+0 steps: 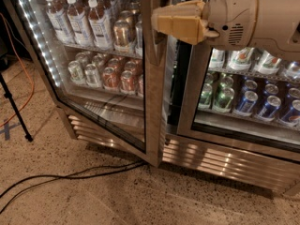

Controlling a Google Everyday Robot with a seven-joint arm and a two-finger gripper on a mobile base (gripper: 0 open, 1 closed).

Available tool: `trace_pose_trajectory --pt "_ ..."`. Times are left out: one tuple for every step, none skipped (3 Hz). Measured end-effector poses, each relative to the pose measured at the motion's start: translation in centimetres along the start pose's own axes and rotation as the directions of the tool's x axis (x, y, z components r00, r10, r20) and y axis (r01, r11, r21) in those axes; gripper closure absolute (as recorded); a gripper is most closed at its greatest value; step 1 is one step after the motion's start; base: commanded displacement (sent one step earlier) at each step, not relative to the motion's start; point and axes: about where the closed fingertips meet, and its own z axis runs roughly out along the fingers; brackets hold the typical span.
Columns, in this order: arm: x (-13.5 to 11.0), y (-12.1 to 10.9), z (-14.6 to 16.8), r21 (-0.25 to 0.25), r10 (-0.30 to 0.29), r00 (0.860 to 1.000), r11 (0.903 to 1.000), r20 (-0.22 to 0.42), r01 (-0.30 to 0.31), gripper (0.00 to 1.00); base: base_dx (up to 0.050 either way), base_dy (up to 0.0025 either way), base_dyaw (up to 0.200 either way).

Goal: Open left fridge door

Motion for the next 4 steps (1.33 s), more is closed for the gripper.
trace_pose_trajectory --pt "0.0 0.0 0.0 0.0 0.0 1.0 1.0 0.0 0.0 1.0 -0.05 0.00019 -0.001" --pt "0.0 0.0 0.0 0.0 0.0 1.0 1.0 0.0 0.0 1.0 0.0 -0.00008 -0.197" --pt "0.0 0.0 0.0 0.0 0.0 1.0 1.0 0.0 0.0 1.0 0.036 0.00269 0.134" --pt "0.0 0.0 0.0 0.0 0.0 1.0 1.0 0.0 0.0 1.0 0.0 -0.00002 0.192"
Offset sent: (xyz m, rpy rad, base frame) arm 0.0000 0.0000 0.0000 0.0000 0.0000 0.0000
